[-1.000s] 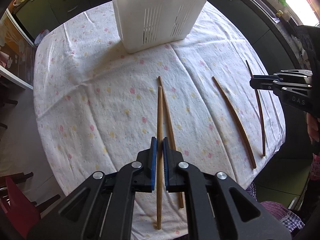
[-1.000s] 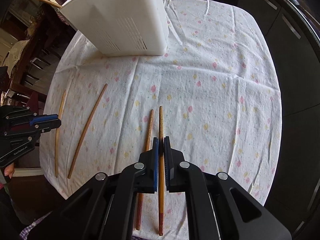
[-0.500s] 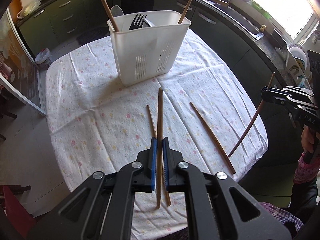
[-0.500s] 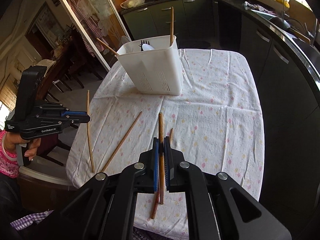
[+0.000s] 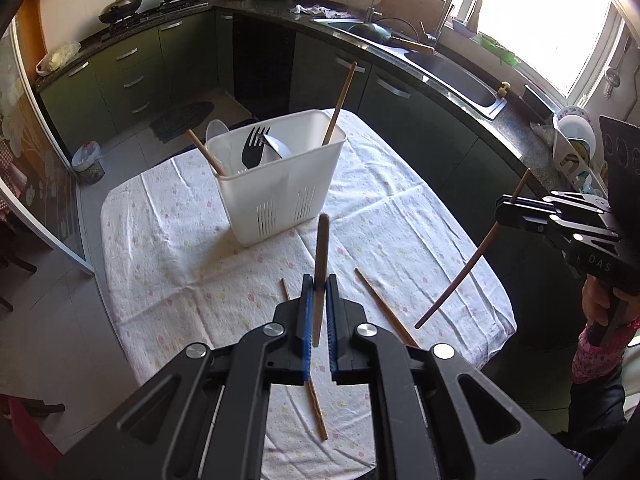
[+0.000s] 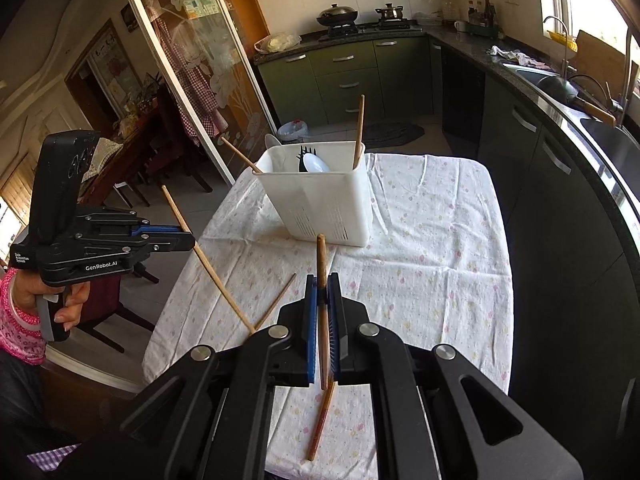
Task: Organize utensils
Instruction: 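Carry the chopsticks upright over the holder and drop them in with both grippers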
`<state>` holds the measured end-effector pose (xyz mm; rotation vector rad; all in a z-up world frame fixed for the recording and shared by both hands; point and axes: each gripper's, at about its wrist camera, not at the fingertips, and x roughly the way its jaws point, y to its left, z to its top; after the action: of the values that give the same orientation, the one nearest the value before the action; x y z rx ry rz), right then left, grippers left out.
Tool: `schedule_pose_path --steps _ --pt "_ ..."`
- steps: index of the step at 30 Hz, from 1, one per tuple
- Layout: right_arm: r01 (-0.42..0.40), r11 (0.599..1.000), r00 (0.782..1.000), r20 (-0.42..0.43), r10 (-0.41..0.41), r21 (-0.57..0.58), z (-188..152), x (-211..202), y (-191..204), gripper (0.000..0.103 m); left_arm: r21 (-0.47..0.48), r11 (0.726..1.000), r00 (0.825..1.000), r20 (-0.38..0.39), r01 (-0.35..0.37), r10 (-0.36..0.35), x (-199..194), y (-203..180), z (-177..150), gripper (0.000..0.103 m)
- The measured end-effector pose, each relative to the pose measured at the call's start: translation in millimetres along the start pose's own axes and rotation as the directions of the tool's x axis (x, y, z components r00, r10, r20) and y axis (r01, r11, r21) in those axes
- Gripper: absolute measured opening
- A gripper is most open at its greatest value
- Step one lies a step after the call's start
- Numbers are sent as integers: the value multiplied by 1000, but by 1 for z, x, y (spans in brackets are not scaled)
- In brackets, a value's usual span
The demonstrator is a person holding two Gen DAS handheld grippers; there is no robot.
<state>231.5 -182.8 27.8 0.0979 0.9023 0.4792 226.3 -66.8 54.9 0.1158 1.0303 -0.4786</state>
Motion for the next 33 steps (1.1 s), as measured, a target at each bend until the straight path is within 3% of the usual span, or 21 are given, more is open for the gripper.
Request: schedule_pose_path --steps 6,10,19,22,30,33 --pt "15 1000 998 57 -13 -18 27 -20 8 6 -16 1000 990 138 -16 18 -42 0 43 6" --pt "14 999 997 76 -11 -32 38 -29 15 6 -33 999 971 236 -43 49 -70 0 74 6" --pt "4 999 997 81 0 -48 48 -35 23 6 -71 991 930 345 -111 129 -86 8 121 6" --pt "-3 999 996 84 7 -43 50 -36 22 6 -79 987 930 332 -137 155 -75 14 128 6" --pt "-18 999 990 138 22 -31 76 -45 25 6 -110 982 972 159 -157 173 -3 36 121 7" --pt "-20 999 981 195 24 -25 99 -52 29 6 -121 980 976 129 -159 174 13 41 113 26"
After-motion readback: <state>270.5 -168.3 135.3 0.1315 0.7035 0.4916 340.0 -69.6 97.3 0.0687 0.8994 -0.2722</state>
